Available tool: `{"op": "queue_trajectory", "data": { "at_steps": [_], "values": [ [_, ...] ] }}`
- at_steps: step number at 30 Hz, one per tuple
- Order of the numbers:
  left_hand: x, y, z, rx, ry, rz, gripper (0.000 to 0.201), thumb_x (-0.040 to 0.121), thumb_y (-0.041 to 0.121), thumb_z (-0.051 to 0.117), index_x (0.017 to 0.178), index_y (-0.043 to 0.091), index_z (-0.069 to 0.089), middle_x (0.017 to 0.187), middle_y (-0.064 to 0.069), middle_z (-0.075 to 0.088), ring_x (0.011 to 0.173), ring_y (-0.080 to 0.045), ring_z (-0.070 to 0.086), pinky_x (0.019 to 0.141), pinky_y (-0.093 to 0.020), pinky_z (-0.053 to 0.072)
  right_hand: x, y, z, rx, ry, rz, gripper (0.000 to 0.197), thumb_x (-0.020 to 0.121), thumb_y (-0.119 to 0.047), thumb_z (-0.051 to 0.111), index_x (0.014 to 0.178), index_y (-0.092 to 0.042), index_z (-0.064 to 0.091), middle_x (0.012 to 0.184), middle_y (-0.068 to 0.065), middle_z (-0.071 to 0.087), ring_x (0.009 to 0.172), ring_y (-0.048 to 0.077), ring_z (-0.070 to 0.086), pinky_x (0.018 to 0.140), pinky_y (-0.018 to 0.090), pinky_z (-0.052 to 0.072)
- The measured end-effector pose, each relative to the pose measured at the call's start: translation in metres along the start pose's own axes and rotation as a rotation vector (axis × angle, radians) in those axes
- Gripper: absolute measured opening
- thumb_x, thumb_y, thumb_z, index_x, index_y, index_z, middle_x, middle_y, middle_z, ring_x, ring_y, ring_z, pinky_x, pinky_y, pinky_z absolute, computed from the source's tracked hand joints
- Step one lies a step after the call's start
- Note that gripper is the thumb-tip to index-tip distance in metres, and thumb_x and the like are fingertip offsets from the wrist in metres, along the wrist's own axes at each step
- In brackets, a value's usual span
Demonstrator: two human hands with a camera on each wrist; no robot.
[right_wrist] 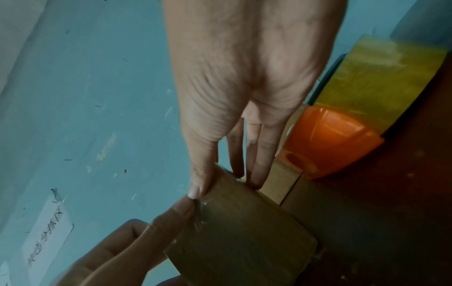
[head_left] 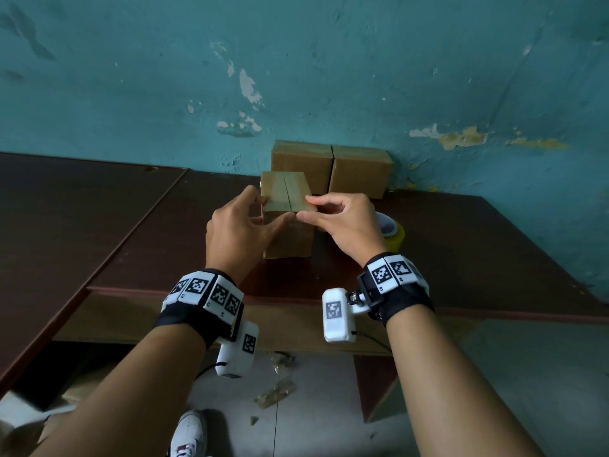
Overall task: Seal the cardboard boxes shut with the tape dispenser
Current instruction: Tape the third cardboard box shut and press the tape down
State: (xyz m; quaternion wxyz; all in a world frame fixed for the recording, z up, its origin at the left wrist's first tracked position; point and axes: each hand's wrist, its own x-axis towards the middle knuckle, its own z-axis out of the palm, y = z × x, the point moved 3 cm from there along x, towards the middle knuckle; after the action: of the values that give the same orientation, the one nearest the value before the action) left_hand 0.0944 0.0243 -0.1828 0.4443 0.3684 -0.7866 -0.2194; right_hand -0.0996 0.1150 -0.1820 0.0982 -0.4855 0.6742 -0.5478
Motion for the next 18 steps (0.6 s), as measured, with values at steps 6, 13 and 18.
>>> {"op": "queue_trajectory", "data": {
  "at_steps": [6, 13, 18],
  "values": [
    [-0.004, 0.006, 0.002, 0.154, 0.1, 0.108, 0.055, 0.082, 0.076, 0.07, 0.096, 0.024, 0.061, 0.098, 0.008, 0.072, 0.082, -0.019, 0.071, 0.064, -0.038, 0.057, -0.002, -0.009, 0.001, -0.031, -0.037, 0.012, 0.047, 0.08, -0.04, 0.091, 0.123, -0.026, 0.08, 0.127, -0.005, 0.076, 0.121, 0.011, 0.069, 0.104, 0.042, 0.059],
    [0.001, 0.004, 0.003, 0.019, 0.125, 0.174, 0.04, 0.095, 0.048, 0.065, 0.087, 0.011, 0.074, 0.107, -0.002, 0.064, 0.107, -0.026, 0.053, 0.085, -0.033, 0.041, -0.007, -0.032, -0.006, -0.245, -0.098, 0.038, 0.044, 0.093, -0.037, 0.078, 0.136, -0.032, 0.071, 0.137, -0.005, 0.062, 0.133, 0.012, 0.055, 0.112, 0.033, 0.044],
    [0.0, 0.009, 0.002, -0.127, 0.091, 0.247, 0.021, 0.094, 0.029, 0.067, 0.093, 0.011, 0.078, 0.115, -0.002, 0.064, 0.11, -0.022, 0.058, 0.094, -0.039, 0.05, -0.01, -0.033, -0.001, -0.262, -0.162, 0.13, 0.073, 0.083, -0.067, 0.079, 0.145, -0.032, 0.061, 0.131, -0.004, 0.038, 0.132, 0.014, 0.044, 0.107, 0.031, 0.041]
  ]
}}
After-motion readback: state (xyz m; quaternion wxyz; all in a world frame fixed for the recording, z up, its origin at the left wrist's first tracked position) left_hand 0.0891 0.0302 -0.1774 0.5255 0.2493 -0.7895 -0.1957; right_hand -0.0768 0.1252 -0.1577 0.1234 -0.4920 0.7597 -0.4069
